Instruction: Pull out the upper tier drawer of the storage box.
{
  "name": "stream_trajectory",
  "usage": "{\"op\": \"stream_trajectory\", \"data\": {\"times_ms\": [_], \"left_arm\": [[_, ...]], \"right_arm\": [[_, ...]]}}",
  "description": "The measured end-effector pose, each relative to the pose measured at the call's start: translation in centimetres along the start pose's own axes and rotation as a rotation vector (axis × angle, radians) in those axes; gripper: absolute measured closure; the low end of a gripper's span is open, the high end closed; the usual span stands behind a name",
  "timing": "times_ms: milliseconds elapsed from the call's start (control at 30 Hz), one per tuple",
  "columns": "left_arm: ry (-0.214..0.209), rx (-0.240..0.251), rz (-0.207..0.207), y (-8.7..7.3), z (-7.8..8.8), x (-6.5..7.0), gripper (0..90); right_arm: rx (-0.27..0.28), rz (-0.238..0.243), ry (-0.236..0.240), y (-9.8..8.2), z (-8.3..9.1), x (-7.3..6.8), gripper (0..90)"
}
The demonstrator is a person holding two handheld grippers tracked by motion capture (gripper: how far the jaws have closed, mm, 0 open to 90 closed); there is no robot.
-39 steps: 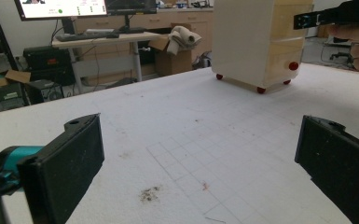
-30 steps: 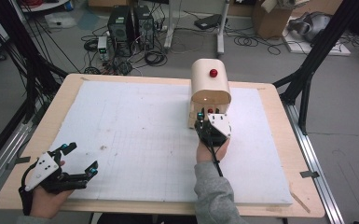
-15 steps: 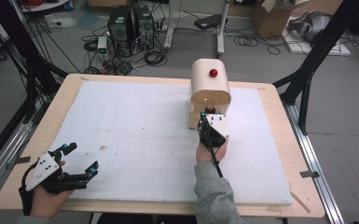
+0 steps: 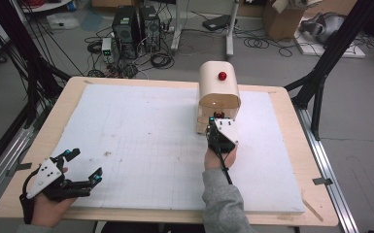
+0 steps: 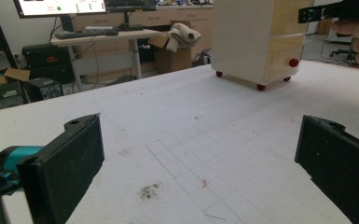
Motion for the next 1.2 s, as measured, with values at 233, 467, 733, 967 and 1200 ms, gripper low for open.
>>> {"op": "stream_trajectory", "data": {"times_ms": [233, 467, 733, 967, 1200], "left_arm": [[-0.001, -0.005, -0.007, 0.0, 0.0, 0.0, 1.7], [-0.004, -0.004, -0.009, 0.0, -0.1, 0.1, 1.7], [-0.005, -0.002, -0.010, 0.0, -0.1, 0.2, 1.7], [-0.005, -0.005, -0.012, 0.0, -0.1, 0.2, 1.7], [-0.004, -0.005, -0.013, 0.0, -0.2, 0.2, 1.7]], "right_arm": [[-0.004, -0.003, 0.007, 0.0, 0.3, 0.0, 73.1], [-0.004, 0.000, 0.006, -0.1, 1.0, 0.0, 73.1], [0.006, -0.002, 0.011, -0.4, 1.9, 0.0, 73.2], [0.018, -0.006, 0.024, -0.5, 3.1, 0.0, 73.2], [0.026, -0.004, 0.035, -0.7, 3.9, 0.0, 73.2]]}}
Point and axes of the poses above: each handheld gripper's, and its own axes: z roughly backward along the jaws, y roughly out of its top, x roughly to its right, the point moved 6 cm from there along -z, roughly forward along the jaws, and after that the axes turned 3 degrees about y, right-handed, at the moved point
